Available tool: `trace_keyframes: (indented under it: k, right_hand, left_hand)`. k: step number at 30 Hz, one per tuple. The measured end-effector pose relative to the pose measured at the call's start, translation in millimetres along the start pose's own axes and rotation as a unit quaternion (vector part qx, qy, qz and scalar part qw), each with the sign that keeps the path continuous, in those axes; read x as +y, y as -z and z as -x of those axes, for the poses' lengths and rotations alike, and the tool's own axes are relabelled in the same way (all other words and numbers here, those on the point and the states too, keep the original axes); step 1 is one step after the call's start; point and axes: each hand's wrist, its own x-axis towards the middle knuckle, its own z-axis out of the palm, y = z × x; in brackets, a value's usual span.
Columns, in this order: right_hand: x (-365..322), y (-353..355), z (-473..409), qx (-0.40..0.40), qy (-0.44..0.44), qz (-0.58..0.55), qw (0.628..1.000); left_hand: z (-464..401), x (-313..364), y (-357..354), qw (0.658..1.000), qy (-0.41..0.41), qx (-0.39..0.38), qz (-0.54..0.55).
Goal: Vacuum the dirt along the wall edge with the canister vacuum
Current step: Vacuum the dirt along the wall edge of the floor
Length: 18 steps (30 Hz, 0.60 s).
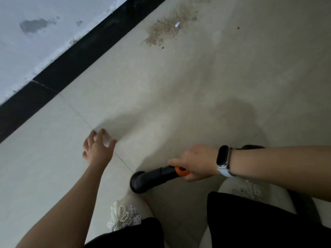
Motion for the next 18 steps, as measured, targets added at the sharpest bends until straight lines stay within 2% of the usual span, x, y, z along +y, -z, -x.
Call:
trace_keyframes:
  k: [2, 7, 9, 13, 18]
  right_hand:
    - [11, 5, 5, 0.011, -0.026, -0.009, 1.000]
    - [62, 31, 8, 0.127, -0.192, -0.075, 0.970]
    - [65, 27, 12, 0.145, -0.209, -0.092, 0.963]
    - [55, 5, 19, 0.108, -0.180, -0.127, 0.969]
    - [101, 22, 27, 0.192, -0.298, -0.174, 0.919]
  left_hand:
    - [0, 3, -1, 1.000, -0.002, 0.001, 0.000]
    - [6, 28, -10, 0.999, -0.049, 0.004, -0.002]
    - [9, 42, -14, 0.998, -0.063, 0.000, 0.011]
    - [9, 64, -16, 0.997, -0.062, -0.002, 0.045]
    - [14, 89, -19, 0.996, -0.071, -0.021, 0.058]
